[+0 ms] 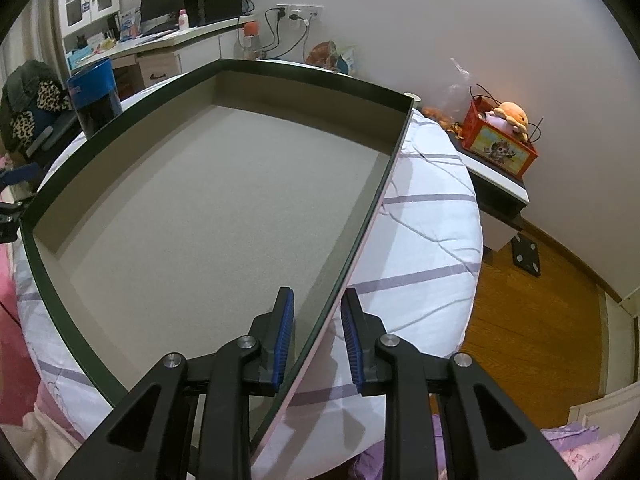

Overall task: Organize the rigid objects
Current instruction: 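Lower the left gripper onto the black key bundle and close on it, then carry the key bundle with the left gripper into the tray and release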

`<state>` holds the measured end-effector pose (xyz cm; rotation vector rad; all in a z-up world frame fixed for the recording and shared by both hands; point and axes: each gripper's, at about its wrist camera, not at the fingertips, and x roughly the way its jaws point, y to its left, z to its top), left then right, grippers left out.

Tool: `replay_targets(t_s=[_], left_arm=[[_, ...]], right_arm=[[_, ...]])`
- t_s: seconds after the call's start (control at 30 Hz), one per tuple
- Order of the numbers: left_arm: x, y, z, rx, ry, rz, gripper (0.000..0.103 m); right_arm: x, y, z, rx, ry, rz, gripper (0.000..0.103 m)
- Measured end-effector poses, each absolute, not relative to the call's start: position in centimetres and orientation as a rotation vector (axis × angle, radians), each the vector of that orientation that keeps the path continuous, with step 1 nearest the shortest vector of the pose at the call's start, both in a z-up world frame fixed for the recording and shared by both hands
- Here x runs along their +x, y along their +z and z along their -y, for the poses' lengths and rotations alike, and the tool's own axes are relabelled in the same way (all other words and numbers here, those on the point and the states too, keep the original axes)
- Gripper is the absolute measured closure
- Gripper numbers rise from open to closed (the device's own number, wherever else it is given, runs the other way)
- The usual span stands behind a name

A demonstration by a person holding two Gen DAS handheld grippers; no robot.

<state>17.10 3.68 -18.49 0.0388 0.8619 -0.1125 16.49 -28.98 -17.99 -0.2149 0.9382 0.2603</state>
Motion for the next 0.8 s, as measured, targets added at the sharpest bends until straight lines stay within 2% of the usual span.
replay_targets(t_s=[0.03, 0.07, 0.17, 0.27, 0.37, 0.8], left_arm=[[17.2, -18.5, -3.9, 0.017, -0.124, -0.862, 0.011], [17.2, -18.6, -4.0, 0.011, -0.126, -0.866, 0.025], [17.3, -18.9, -4.4, -0.041, -0.190, -0.888, 0.046], [17.1, -18.7, -4.7, -0.065, -0.222, -0.884, 0.067], [16.8, -18.5, -4.7, -0.079, -0.250, -0.883, 0.081], [14.4, -15.7, -4.8, -0.052, -0.260, -0.788, 0.084]], right_arm=[[16.5, -18.0, 29.0, -0.205, 0.260, -0.936, 0.076], [16.3, -18.0, 29.0, -0.198, 0.260, -0.935, 0.076], [16.4, -18.1, 29.1, -0.178, 0.256, -0.932, 0.076], [16.3, -18.1, 29.1, -0.164, 0.253, -0.928, 0.076], [16.2, -18.2, 29.1, -0.148, 0.248, -0.927, 0.075], [16.0, -18.6, 29.2, -0.073, 0.203, -0.929, 0.075]])
